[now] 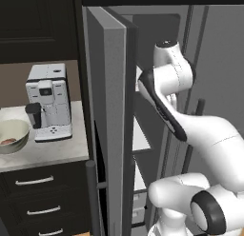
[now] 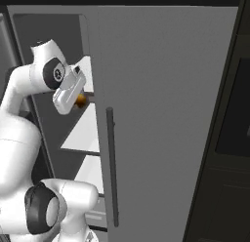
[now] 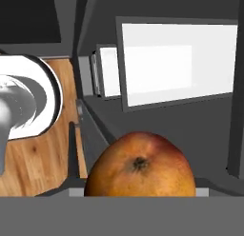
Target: Take the potato, mango, and squash from the freezer and place them in the bowl on the counter.
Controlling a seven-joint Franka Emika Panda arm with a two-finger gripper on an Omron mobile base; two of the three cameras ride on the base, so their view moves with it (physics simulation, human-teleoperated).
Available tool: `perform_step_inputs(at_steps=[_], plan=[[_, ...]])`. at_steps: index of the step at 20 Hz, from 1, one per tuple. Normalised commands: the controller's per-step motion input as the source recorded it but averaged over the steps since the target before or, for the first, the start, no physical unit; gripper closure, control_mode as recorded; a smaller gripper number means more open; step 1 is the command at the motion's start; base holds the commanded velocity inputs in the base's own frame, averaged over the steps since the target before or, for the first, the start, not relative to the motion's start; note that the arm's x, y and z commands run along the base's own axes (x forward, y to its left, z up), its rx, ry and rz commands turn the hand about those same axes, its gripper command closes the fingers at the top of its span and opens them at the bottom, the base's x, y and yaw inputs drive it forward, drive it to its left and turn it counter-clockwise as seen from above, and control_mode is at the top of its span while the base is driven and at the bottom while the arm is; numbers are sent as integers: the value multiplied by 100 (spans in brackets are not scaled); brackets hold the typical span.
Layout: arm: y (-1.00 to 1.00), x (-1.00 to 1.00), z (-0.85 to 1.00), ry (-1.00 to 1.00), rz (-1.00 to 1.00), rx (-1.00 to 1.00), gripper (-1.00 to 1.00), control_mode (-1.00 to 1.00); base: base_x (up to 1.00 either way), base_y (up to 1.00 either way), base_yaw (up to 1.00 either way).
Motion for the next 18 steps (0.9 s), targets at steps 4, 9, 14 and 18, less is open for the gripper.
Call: perform_step_inputs(at_steps=[4,9,14,18], plan=[[-61,-100,0,0,3,0,100,-100,0,0,0],[-76,-100,-2,0,2,3,100,-100,0,0,0],[-29,-94,-23,-4,0,21,100,-100,0,0,0],[-4,-53,-12,-7,0,17,100,-100,0,0,0]])
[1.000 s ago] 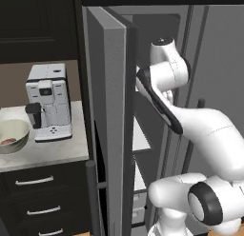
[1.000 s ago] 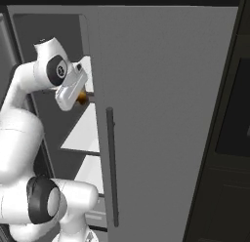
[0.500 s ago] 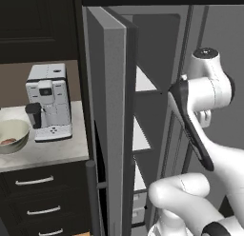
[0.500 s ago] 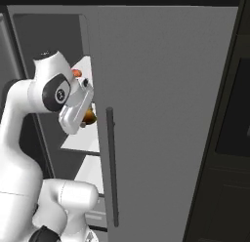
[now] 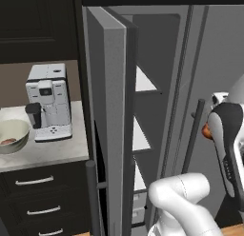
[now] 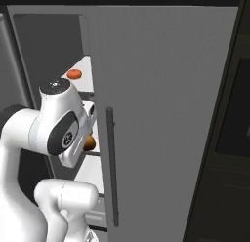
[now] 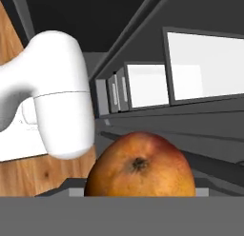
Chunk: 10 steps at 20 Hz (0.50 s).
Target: Take the potato, mango, and squash from the freezer and place them in the bowl on the counter.
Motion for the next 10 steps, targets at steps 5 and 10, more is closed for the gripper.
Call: perform_step_inputs(at_steps=[5,10], plan=[[5,-11,-1,-12,-3,0,100,-100,0,0,0],[2,-24,0,-17,-5,0,100,-100,0,0,0]])
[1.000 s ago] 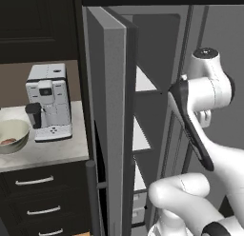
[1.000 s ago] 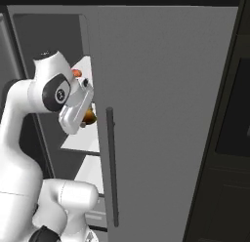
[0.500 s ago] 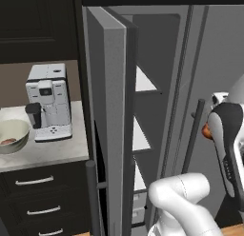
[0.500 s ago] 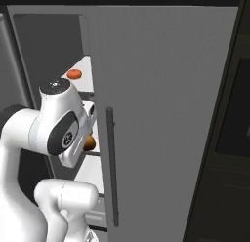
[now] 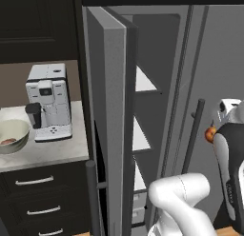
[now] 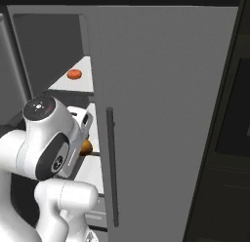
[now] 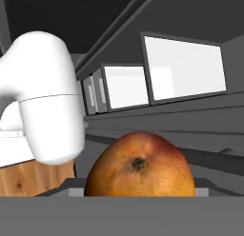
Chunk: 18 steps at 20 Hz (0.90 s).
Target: Take the potato, mango, and squash from the freezer and place them in the bowl on the counter.
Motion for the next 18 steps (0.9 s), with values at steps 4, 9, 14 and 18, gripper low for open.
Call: perform_step_inputs(at_steps=[4,9,14,18], plan=[[0,-46,0,-12,-1,0,100,100,-50,0,0],[0,0,0,0,0,0,100,100,-100,15,0],[0,0,0,0,0,0,100,100,-97,85,0],[0,0,0,0,0,0,100,100,-45,100,0]])
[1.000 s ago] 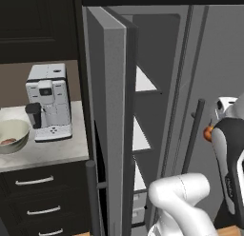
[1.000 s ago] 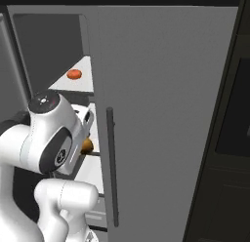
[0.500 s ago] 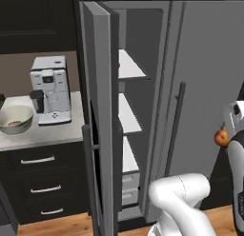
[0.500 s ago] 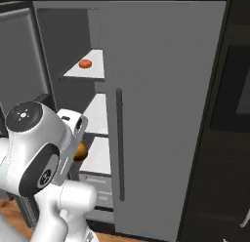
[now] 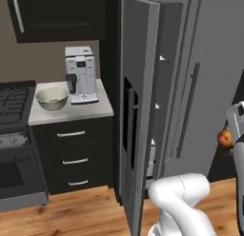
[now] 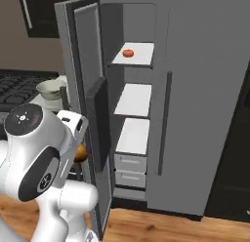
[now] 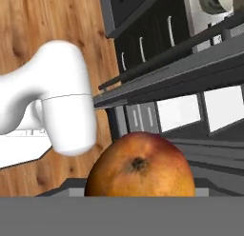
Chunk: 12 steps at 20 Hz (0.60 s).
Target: Take the potato, mango, and squash from the freezer and place them in the bowl on the counter.
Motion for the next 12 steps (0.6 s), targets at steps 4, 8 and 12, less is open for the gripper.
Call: perform_step_inputs(at_steps=[4,8,12], plan=[[0,0,0,0,0,0,100,100,-7,100,1],[0,0,0,0,0,0,100,100,4,100,0],[0,0,0,0,0,0,100,100,7,100,0]])
